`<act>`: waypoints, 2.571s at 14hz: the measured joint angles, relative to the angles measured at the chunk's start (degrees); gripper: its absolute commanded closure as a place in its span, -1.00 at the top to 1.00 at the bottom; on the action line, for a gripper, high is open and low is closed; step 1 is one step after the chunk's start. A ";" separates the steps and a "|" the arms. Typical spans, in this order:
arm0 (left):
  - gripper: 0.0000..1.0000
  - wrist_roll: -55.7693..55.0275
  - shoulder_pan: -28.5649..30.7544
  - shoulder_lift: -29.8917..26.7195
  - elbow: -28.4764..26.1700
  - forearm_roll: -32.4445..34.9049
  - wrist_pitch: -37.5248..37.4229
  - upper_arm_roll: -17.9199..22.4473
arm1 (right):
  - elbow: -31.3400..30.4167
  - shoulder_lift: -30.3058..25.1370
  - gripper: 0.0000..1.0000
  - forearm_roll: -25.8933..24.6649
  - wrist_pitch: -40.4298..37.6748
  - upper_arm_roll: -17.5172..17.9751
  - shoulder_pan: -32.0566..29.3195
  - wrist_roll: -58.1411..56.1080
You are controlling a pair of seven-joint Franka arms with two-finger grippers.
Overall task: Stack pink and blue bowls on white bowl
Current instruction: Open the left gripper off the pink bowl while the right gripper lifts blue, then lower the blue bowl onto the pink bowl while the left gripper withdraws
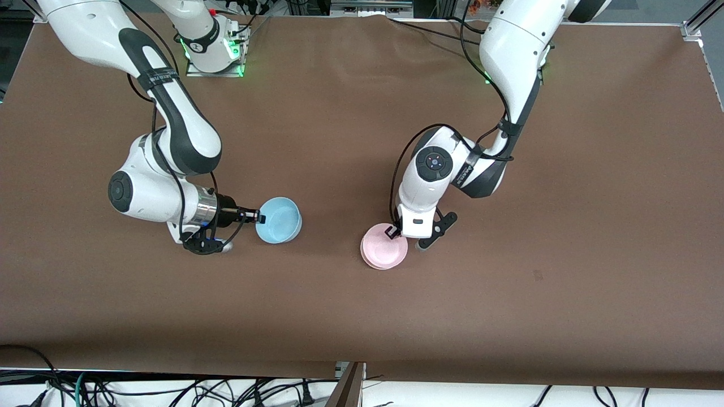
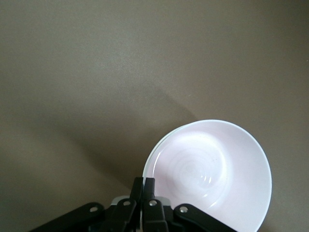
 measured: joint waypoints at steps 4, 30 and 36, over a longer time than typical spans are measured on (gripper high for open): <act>0.13 -0.65 -0.20 0.48 0.77 0.00 0.00 0.00 | 0.24 0.13 -1.00 0.00 0.08 0.00 0.02 0.04; 0.06 52.85 22.47 -8.01 25.19 0.08 -48.18 3.02 | 19.98 15.03 -1.00 -15.72 11.64 -3.89 23.77 48.89; 0.03 65.34 25.09 -9.08 24.69 0.08 -51.96 3.03 | 22.67 17.55 -1.00 -12.86 11.62 -3.86 25.61 51.69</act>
